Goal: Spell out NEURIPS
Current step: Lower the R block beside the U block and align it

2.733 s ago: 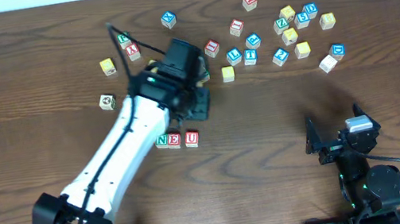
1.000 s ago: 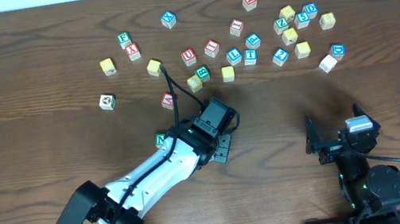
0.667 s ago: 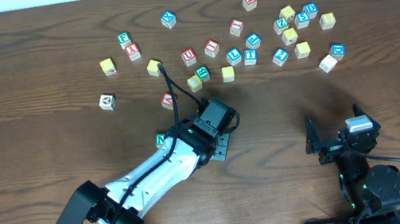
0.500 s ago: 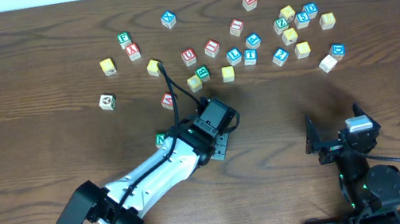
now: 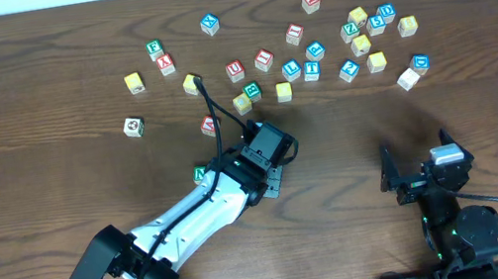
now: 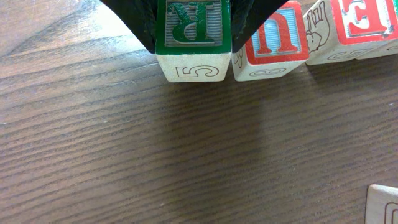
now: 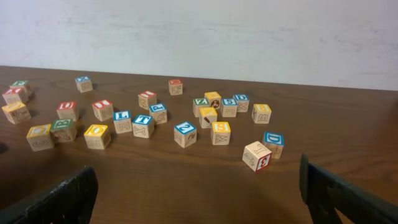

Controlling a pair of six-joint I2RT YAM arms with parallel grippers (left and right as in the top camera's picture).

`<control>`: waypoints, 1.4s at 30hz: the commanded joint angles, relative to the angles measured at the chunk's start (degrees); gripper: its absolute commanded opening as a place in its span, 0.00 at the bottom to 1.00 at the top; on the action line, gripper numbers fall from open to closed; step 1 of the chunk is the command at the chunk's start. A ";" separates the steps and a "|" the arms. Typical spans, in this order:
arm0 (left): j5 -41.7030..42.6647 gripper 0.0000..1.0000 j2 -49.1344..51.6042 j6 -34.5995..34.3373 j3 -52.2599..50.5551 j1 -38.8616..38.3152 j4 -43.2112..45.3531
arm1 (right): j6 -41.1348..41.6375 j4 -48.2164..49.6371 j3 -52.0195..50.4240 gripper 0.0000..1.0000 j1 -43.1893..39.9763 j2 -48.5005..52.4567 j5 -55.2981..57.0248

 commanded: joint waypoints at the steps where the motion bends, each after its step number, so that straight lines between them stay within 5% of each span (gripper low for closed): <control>1: -1.42 0.14 1.16 -1.51 -0.31 0.07 0.37 | 0.42 -0.24 -0.07 0.99 -0.28 0.04 -0.11; 42: -2.34 0.12 3.54 -2.21 -0.04 0.09 5.90 | 0.42 -0.24 -0.07 0.99 -0.28 0.04 -0.11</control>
